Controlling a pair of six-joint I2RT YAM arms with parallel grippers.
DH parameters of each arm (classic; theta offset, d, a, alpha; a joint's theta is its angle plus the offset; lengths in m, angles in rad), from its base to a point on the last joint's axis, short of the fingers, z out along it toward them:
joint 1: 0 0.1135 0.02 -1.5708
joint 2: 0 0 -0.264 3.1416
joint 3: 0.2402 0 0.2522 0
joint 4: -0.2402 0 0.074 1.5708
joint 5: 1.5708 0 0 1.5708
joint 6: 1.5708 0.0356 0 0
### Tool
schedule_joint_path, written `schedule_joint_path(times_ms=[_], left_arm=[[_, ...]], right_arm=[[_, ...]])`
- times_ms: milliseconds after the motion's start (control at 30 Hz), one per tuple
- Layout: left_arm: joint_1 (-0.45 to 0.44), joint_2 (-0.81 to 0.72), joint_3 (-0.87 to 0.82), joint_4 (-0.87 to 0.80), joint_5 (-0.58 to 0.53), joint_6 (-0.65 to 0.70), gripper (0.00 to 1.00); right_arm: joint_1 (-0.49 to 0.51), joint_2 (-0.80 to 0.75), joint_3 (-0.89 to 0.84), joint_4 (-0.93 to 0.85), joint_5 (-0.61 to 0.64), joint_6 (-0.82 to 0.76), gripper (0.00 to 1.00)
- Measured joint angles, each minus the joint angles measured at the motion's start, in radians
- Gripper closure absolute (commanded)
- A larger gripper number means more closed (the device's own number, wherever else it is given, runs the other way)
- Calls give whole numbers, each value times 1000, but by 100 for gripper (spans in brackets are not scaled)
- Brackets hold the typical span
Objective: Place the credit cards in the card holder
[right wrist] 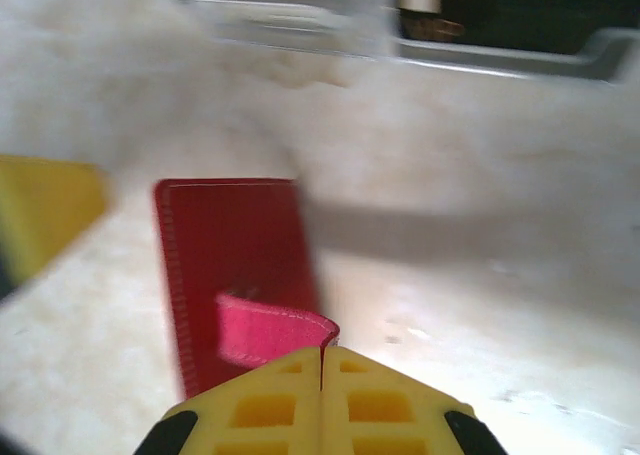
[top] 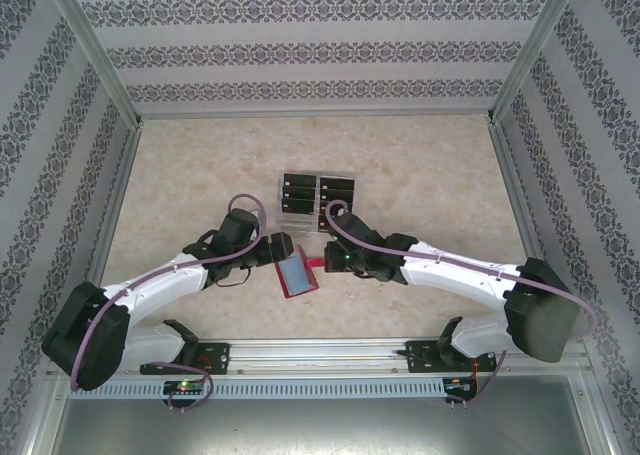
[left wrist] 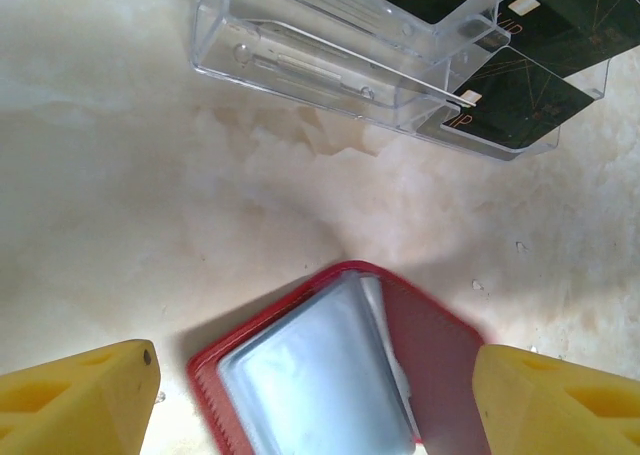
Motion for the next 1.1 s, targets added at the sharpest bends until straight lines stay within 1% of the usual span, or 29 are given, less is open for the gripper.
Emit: schedule_joint_path(times_ms=[167, 300, 333, 367, 400, 433, 533, 600, 767, 900, 1067, 1100], left_arm=[[0, -2, 0, -21, -19, 4, 17], [0, 1, 1, -45, -25, 12, 17], [0, 4, 2, -51, -26, 16, 17], [0, 9, 3, -59, -31, 21, 17], [0, 13, 6, -66, -33, 27, 17], [0, 18, 8, -75, -37, 31, 17], [0, 27, 14, -94, -40, 42, 17], [0, 32, 18, -98, -40, 49, 17], [0, 40, 23, -98, -40, 53, 17], [0, 48, 23, -97, -40, 53, 16], [0, 54, 27, -98, -42, 53, 16], [0, 55, 31, -98, -45, 53, 15]], right_arm=[[-84, -16, -142, -5, 40, 20, 100], [-119, -7, -189, -4, 57, 21, 100], [-124, 3, -190, -3, 58, 21, 91], [-125, 13, -189, 2, 58, 17, 79], [-125, 20, -189, 5, 58, 16, 71], [-127, 23, -188, 8, 58, 15, 65], [-131, 21, -188, 0, 49, 6, 58], [-131, 7, -188, -6, 42, 2, 58], [-121, -116, -152, -63, 19, 0, 57], [-68, -185, -80, -92, 15, 1, 57], [9, -156, 9, -94, -12, 1, 59], [21, -132, 27, -90, -20, 1, 62]])
